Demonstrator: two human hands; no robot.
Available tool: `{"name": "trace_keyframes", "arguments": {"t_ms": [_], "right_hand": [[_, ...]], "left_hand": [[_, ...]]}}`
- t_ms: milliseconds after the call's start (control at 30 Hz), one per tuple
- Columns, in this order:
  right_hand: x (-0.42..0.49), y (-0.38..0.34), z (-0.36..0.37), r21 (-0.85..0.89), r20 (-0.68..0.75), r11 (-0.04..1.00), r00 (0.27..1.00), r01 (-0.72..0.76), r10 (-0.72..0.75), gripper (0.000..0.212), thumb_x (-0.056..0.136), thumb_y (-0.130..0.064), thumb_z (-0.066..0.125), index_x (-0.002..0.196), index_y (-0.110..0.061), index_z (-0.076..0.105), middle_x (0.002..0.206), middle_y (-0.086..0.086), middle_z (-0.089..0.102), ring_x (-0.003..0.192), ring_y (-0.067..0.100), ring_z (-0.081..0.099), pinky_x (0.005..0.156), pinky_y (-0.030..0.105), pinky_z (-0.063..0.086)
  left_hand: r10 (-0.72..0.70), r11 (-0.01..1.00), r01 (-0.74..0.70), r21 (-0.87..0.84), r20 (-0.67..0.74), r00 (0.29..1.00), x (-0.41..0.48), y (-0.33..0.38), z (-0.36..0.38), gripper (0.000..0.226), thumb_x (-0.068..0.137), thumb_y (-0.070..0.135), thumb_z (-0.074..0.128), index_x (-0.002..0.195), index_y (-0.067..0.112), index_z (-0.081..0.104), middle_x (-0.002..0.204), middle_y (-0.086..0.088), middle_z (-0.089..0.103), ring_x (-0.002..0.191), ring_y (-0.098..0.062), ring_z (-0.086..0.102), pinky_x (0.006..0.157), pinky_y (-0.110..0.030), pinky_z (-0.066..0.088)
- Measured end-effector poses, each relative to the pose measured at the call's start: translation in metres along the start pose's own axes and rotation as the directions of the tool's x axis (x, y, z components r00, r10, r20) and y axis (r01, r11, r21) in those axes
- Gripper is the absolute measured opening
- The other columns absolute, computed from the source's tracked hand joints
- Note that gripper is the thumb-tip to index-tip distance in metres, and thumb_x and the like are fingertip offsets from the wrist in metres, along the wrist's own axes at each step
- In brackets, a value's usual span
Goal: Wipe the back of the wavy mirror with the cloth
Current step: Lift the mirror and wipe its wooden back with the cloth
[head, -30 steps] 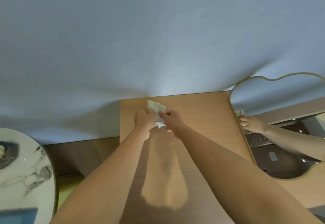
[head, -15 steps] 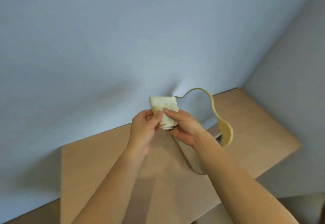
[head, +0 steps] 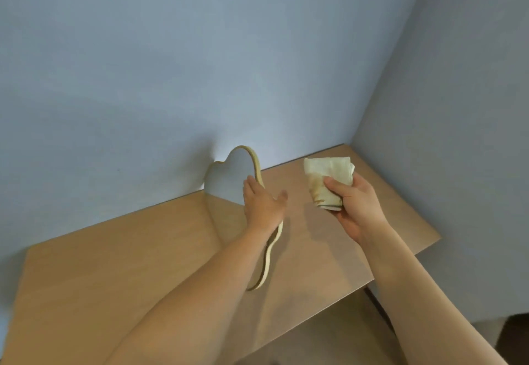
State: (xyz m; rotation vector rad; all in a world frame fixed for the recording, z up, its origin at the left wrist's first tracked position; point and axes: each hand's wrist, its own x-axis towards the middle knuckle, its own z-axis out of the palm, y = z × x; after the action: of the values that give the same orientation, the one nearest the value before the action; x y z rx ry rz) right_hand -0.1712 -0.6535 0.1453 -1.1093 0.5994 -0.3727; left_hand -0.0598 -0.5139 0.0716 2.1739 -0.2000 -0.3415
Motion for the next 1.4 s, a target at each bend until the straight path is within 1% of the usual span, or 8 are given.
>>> {"name": "trace_keyframes", "arguments": {"t_ms": [400, 567, 700, 800, 867, 1033, 1200, 1400], "right_hand": [[0.016, 0.042, -0.015, -0.114, 0.049, 0.983, 0.988, -0.141, 0.148, 0.027, 0.093, -0.005, 0.072, 0.118, -0.013, 0.068, 0.111, 0.013, 0.078, 0.094, 0.025, 0.079, 0.070, 0.034, 0.063], [0.007, 0.067, 0.011, -0.110, 0.117, 0.983, 0.980, -0.150, 0.163, 0.026, 0.093, -0.002, 0.072, 0.114, -0.017, 0.068, 0.109, 0.010, 0.079, 0.096, 0.024, 0.079, 0.073, 0.036, 0.065], [-0.011, 0.097, 0.044, -0.127, 0.186, 0.975, 0.961, -0.184, 0.206, 0.027, 0.092, -0.002, 0.072, 0.116, -0.014, 0.068, 0.110, 0.013, 0.079, 0.099, 0.028, 0.078, 0.077, 0.039, 0.066], [-0.025, 0.125, 0.075, -0.153, 0.224, 0.967, 0.946, -0.203, 0.234, 0.027, 0.092, -0.001, 0.072, 0.117, -0.011, 0.068, 0.111, 0.015, 0.078, 0.101, 0.029, 0.078, 0.083, 0.043, 0.065], [-0.033, 0.143, 0.097, -0.169, 0.241, 0.961, 0.936, -0.221, 0.257, 0.028, 0.092, -0.002, 0.072, 0.119, -0.011, 0.068, 0.113, 0.015, 0.078, 0.104, 0.031, 0.077, 0.091, 0.051, 0.063], [-0.055, 0.188, 0.151, -0.142, 0.279, 0.948, 0.907, -0.285, 0.315, 0.033, 0.090, -0.002, 0.075, 0.121, -0.014, 0.069, 0.114, 0.014, 0.079, 0.106, 0.032, 0.077, 0.094, 0.056, 0.061], [-0.076, 0.231, 0.202, -0.237, 0.214, 0.919, 0.906, -0.314, 0.365, 0.038, 0.089, -0.009, 0.076, 0.123, -0.015, 0.063, 0.117, 0.009, 0.076, 0.108, 0.028, 0.074, 0.096, 0.054, 0.060], [-0.087, 0.270, 0.229, -0.578, 0.178, 0.812, 0.958, -0.085, 0.227, 0.038, 0.089, -0.034, 0.076, 0.110, -0.022, 0.047, 0.100, -0.010, 0.064, 0.089, 0.006, 0.064, 0.068, 0.019, 0.048]], "left_hand": [[-0.154, 0.986, 0.143, -0.091, -0.135, 0.979, 0.017, 0.011, 0.022, 0.087, 0.097, -0.009, 0.051, 0.167, 0.004, 0.002, 0.179, -0.011, 0.004, 0.164, -0.027, 0.008, 0.130, -0.044, 0.022], [-0.152, 0.972, 0.120, -0.203, -0.150, 0.977, 0.007, -0.014, -0.016, 0.087, 0.095, -0.010, 0.046, 0.169, 0.017, 0.010, 0.174, -0.010, 0.028, 0.158, -0.031, 0.030, 0.125, -0.048, 0.036], [-0.174, 0.925, 0.098, -0.366, -0.181, 0.968, -0.004, -0.047, -0.066, 0.073, 0.090, -0.012, 0.042, 0.155, 0.022, 0.045, 0.139, -0.017, 0.066, 0.128, -0.038, 0.063, 0.107, -0.053, 0.054], [-0.180, 0.856, 0.065, -0.512, -0.178, 0.967, -0.014, -0.077, -0.103, 0.059, 0.087, -0.015, 0.051, 0.131, 0.021, 0.066, 0.094, -0.002, 0.076, 0.087, -0.021, 0.072, 0.074, -0.038, 0.061], [-0.186, 0.797, 0.058, -0.601, -0.154, 0.971, -0.024, -0.094, -0.126, 0.065, 0.080, -0.020, 0.049, 0.125, 0.022, 0.070, 0.089, 0.004, 0.079, 0.078, -0.014, 0.074, 0.065, -0.032, 0.061], [-0.208, 0.634, 0.081, -0.769, -0.069, 0.976, -0.036, -0.142, -0.166, 0.066, 0.083, -0.026, 0.047, 0.137, 0.008, 0.063, 0.122, -0.013, 0.077, 0.110, -0.036, 0.075, 0.081, -0.045, 0.065], [-0.255, 0.404, 0.141, -0.904, 0.036, 0.966, -0.039, -0.196, -0.180, 0.051, 0.103, -0.007, 0.050, 0.147, 0.018, 0.058, 0.145, -0.015, 0.067, 0.135, -0.043, 0.061, 0.101, -0.055, 0.057], [-0.272, 0.240, 0.267, -0.933, 0.199, 0.942, -0.048, -0.249, -0.178, 0.051, 0.108, 0.009, 0.053, 0.152, 0.034, 0.049, 0.156, -0.015, 0.057, 0.143, -0.046, 0.051, 0.111, -0.069, 0.045]]}}
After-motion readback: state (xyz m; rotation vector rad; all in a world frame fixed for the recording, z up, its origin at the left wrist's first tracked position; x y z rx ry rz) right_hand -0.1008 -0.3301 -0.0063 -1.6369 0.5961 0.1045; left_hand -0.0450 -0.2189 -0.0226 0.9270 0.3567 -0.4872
